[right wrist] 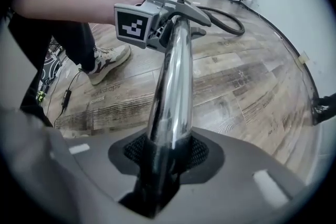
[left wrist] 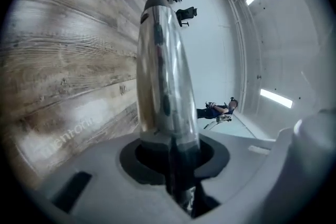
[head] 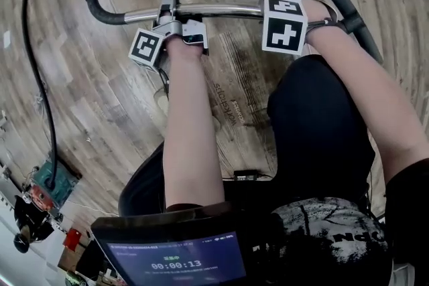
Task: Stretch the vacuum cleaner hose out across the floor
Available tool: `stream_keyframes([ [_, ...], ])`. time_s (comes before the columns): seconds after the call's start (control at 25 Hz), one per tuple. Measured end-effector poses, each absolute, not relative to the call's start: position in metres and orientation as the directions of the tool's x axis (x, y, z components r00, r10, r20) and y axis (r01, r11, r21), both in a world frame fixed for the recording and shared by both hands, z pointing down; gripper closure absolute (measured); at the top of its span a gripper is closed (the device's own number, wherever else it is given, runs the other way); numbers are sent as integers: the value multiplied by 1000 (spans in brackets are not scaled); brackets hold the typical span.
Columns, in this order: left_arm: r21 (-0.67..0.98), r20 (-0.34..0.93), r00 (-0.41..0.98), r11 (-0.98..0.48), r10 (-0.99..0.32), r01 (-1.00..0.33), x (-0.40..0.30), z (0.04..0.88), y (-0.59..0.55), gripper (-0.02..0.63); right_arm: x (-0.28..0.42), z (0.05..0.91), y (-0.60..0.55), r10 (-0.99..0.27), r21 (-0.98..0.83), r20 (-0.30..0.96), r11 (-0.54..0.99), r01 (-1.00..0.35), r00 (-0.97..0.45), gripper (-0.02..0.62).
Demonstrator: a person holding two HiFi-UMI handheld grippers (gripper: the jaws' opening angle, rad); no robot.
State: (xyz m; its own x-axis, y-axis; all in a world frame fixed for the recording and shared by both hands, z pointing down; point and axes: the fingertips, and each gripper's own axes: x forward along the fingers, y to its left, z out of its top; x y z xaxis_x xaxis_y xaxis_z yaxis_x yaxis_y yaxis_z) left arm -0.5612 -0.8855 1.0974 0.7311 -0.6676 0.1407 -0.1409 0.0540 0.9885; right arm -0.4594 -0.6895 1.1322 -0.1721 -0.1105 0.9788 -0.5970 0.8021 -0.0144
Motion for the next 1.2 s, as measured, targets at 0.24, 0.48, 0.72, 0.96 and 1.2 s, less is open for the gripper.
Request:
stream_keyframes([
  [0.24, 974, 200, 666, 74, -719, -212, -569, 1076, -882, 531, -452, 1138, -699, -135, 36, 984, 780, -625, -112, 422],
  [0.48, 952, 257, 620, 83, -741, -295, -579, 1055, -880, 532, -460, 1136, -725, -204, 145, 978, 802, -580, -38, 430],
  [0.72, 934, 269, 645, 29, -716, -357, -574, 1039, -884, 529, -474, 1131, -719, -179, 119, 982, 839, -531, -62, 506],
  [0.96, 921, 294, 666, 18, -686, -388, -572, 1021, -889, 526, -485, 1113, -716, -172, 93, 982, 809, -580, -83, 508],
  [1.2, 918, 326, 666, 55, -671, -394, -584, 980, -902, 529, -503, 1067, -723, -139, 54, 986, 793, -607, -93, 508],
])
